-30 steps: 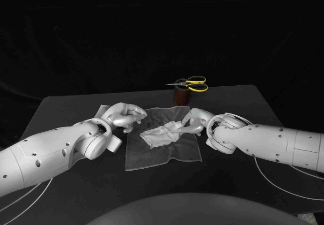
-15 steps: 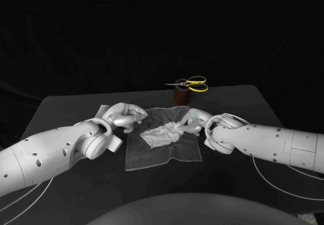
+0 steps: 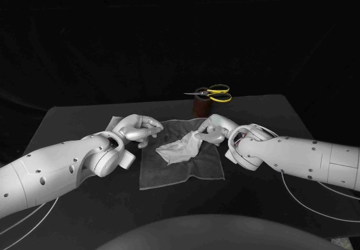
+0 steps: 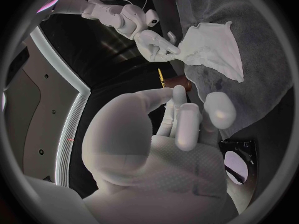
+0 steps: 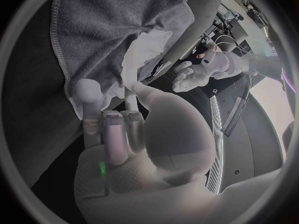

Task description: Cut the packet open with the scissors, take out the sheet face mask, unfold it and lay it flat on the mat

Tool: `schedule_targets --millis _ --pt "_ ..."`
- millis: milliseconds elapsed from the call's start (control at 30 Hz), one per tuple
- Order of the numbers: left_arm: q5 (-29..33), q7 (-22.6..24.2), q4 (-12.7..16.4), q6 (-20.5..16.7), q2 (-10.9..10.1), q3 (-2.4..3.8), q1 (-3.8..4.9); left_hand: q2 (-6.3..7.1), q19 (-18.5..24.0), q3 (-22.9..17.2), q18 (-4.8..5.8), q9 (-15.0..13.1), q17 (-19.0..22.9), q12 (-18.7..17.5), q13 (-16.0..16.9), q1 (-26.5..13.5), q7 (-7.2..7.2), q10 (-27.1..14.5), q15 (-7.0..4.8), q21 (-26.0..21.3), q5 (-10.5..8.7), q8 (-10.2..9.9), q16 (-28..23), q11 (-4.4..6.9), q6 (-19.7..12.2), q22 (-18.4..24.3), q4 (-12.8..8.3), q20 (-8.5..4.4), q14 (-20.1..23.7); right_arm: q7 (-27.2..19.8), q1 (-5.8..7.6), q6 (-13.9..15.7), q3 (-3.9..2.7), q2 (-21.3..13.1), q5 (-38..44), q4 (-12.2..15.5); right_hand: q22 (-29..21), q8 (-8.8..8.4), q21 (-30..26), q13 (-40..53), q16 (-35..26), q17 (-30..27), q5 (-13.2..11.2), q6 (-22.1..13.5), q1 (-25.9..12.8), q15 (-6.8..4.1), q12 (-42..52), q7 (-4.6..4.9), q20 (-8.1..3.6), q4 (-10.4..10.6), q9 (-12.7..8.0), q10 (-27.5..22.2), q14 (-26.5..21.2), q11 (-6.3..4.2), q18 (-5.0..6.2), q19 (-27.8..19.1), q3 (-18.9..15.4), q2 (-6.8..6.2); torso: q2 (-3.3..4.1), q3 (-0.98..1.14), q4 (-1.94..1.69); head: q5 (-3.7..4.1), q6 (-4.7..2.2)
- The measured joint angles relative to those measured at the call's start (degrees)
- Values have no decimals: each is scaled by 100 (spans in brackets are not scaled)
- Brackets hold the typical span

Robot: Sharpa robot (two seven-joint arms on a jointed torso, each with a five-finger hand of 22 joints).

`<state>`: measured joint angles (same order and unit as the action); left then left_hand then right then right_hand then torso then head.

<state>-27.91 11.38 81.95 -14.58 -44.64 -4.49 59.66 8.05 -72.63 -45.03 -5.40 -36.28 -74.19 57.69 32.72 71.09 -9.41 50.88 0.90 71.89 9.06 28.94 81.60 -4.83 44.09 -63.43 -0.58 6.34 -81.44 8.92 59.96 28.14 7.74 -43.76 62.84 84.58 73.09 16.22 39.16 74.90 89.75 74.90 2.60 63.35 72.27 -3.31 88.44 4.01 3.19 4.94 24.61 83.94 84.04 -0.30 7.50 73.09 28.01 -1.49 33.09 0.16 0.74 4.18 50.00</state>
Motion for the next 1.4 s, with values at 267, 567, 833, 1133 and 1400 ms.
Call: schedule_targets --millis 267,567,833,1133,1400 --pt "1 22 10 67 2 -4 0 102 564 85 -220 138 642 -30 -128 147 -47 -251 34 -603 0 32 -391 -38 -92 726 -85 29 502 -135 185 27 -24 -190 -293 349 -1 0 0 3 -6 1 2 -1 6 0 20 -1 0 2 0 0 1 0 -2 0 28 6 -6 -7 0 8 0" --pt "-375 153 84 237 108 -49 0 180 1101 649 -352 509 1421 -772 -829 261 28 -419 35 -1322 -75 56 -779 -27 -30 1498 -36 41 1083 -115 361 -245 -38 -231 -693 509 -11 0 -45 4 -3 6 2 -2 7 -1 19 -2 1 -5 0 21 2 -21 -4 -1 37 6 -8 -10 -1 19 0" --pt "-1281 141 64 146 365 -129 -5 359 679 1080 -350 754 1100 -796 -1006 232 158 -14 -50 -1086 -88 20 -498 81 342 1147 79 -20 755 20 402 -481 -35 -115 -867 462 -21 0 -45 3 5 6 -8 -4 7 -2 19 -4 1 -5 0 21 2 -21 -6 -2 37 6 -1 -3 -3 10 0" --pt "-2088 -143 -46 -8 621 -153 -13 381 240 1168 -242 1046 742 -777 -1049 332 132 101 -87 -672 -88 -126 -204 78 401 656 145 -90 413 128 414 -549 -35 -40 -922 453 -23 0 -45 0 5 5 -18 -12 7 -2 18 -12 1 -5 0 20 2 -20 -8 -2 37 6 5 3 3 -4 0" --pt "-2300 -606 -145 -50 704 -168 -25 314 1334 762 -480 1529 3164 -2093 -1977 536 -152 22 135 -2209 -57 -487 -1852 -216 54 2280 119 110 1921 146 434 -533 -35 -28 -946 556 -11 0 -45 3 1 0 -8 -13 15 -8 17 -13 1 -5 0 20 9 -20 -10 -3 37 14 4 10 7 -4 0"
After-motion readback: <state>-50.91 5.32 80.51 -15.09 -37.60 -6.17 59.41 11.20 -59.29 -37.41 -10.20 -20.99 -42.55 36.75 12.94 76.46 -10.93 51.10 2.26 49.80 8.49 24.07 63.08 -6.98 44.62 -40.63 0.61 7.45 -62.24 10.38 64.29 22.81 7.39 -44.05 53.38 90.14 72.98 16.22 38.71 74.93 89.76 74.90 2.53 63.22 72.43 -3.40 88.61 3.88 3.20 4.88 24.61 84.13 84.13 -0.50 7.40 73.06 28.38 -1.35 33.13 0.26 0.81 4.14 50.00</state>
